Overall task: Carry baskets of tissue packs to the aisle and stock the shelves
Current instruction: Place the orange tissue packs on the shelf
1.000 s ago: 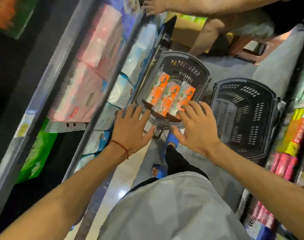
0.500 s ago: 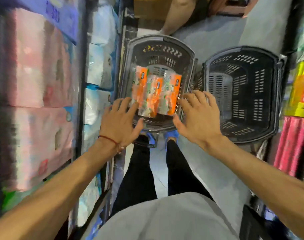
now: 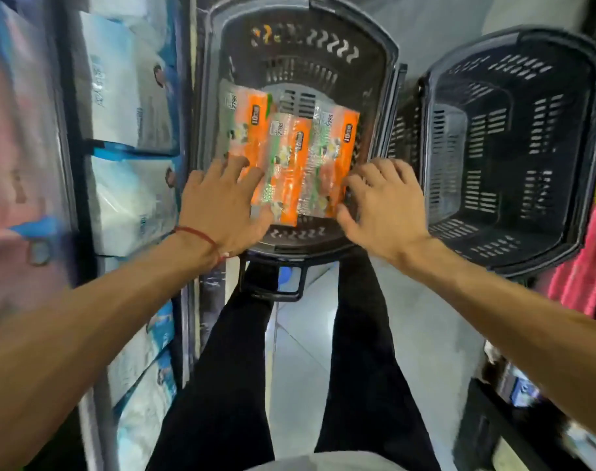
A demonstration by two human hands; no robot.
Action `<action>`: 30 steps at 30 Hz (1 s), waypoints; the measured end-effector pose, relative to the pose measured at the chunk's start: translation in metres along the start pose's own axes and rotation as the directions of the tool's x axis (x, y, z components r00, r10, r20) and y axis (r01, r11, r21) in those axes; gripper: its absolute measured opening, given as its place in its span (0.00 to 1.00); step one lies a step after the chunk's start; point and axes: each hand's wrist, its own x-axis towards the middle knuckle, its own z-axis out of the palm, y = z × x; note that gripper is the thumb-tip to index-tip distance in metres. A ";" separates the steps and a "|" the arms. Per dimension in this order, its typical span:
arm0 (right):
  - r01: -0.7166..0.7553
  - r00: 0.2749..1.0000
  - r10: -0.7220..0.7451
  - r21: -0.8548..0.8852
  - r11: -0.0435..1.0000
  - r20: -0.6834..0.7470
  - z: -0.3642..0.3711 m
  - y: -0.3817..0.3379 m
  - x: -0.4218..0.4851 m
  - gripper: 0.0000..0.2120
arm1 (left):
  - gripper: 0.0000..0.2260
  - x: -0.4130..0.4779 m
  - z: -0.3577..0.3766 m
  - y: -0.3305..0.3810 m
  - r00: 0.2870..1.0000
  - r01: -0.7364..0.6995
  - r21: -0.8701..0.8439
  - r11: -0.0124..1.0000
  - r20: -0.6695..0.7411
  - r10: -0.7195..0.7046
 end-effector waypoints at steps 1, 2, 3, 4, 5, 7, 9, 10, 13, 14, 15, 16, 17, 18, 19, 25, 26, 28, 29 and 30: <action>0.007 1.000 -0.007 -0.006 1.000 0.019 0.006 0.005 0.007 0.23 | 0.27 0.002 0.005 0.003 1.000 0.021 -0.018 1.000 0.011 -0.021; 0.011 1.000 -0.010 -0.013 1.000 0.021 0.013 0.011 0.014 0.23 | 0.26 0.004 0.011 0.005 0.999 0.041 -0.029 0.999 0.009 -0.040; 0.015 1.000 -0.014 -0.018 1.000 0.014 0.020 0.017 0.020 0.22 | 0.26 0.006 0.017 0.009 0.998 0.061 -0.044 0.997 -0.006 -0.061; 0.020 1.000 -0.020 -0.021 1.000 0.007 0.027 0.022 0.025 0.22 | 0.26 0.007 0.023 0.013 0.996 0.083 -0.061 0.995 -0.018 -0.085; 0.033 0.999 -0.033 -0.022 0.999 0.001 0.033 0.028 0.029 0.22 | 0.25 0.008 0.030 0.018 0.994 0.110 -0.073 0.991 -0.016 -0.111; 0.072 0.997 -0.072 -0.016 0.997 -0.028 0.044 0.040 0.038 0.22 | 0.26 0.010 0.045 0.028 0.987 0.159 -0.092 0.983 0.003 -0.160; 0.129 0.990 -0.130 -0.016 0.992 -0.060 0.052 0.055 0.051 0.22 | 0.26 0.014 0.058 0.040 0.976 0.218 -0.123 0.968 0.015 -0.218; 0.166 0.984 -0.167 -0.018 0.986 -0.064 0.055 0.062 0.060 0.20 | 0.27 0.017 0.064 0.046 0.969 0.248 -0.138 0.959 0.020 -0.248; 0.288 0.957 -0.289 -0.017 0.957 -0.036 0.060 0.084 0.090 0.17 | 0.27 0.027 0.078 0.066 0.944 0.326 -0.192 0.926 0.016 -0.329; 0.319 0.948 -0.319 0.001 0.948 -0.017 0.060 0.089 0.101 0.17 | 0.26 0.031 0.082 0.072 0.936 0.347 -0.211 0.914 0.018 -0.352; 0.347 0.938 -0.347 0.033 0.937 -0.001 0.060 0.093 0.113 0.17 | 0.26 0.035 0.086 0.077 0.928 0.368 -0.223 0.903 0.025 -0.372; 0.371 0.928 -0.373 0.071 0.926 0.007 0.059 0.096 0.125 0.18 | 0.25 0.038 0.089 0.080 0.920 0.386 -0.229 0.893 0.032 -0.390; 0.388 0.919 -0.393 0.110 0.915 0.025 0.058 0.099 0.138 0.20 | 0.25 0.040 0.094 0.083 0.913 0.404 -0.232 0.885 0.035 -0.407; 0.396 0.910 -0.409 0.145 0.907 0.068 0.057 0.100 0.152 0.24 | 0.25 0.042 0.098 0.085 0.905 0.420 -0.240 0.875 0.037 -0.424; 0.400 0.898 -0.422 0.167 0.901 0.128 0.057 0.101 0.167 0.30 | 0.25 0.044 0.102 0.087 0.897 0.436 -0.254 0.864 0.041 -0.441; 0.376 0.814 -0.428 0.205 0.904 0.393 0.069 0.090 0.236 0.54 | 0.28 0.048 0.125 0.086 0.871 0.478 -0.351 0.805 0.070 -0.486; 0.369 0.814 -0.421 0.203 0.907 0.400 0.073 0.089 0.241 0.50 | 0.28 0.049 0.129 0.085 0.868 0.481 -0.372 0.794 0.079 -0.489; 0.369 0.826 -0.425 0.215 0.904 0.371 0.080 0.087 0.246 0.34 | 0.28 0.050 0.134 0.086 0.854 0.499 -0.434 0.750 0.103 -0.509; 0.369 0.836 -0.430 0.231 0.900 0.341 0.082 0.088 0.245 0.25 | 0.28 0.050 0.136 0.088 0.847 0.507 -0.464 0.727 0.112 -0.519; 0.371 0.845 -0.438 0.252 0.894 0.307 0.082 0.089 0.241 0.18 | 0.28 0.051 0.138 0.091 0.845 0.509 -0.484 0.712 0.120 -0.522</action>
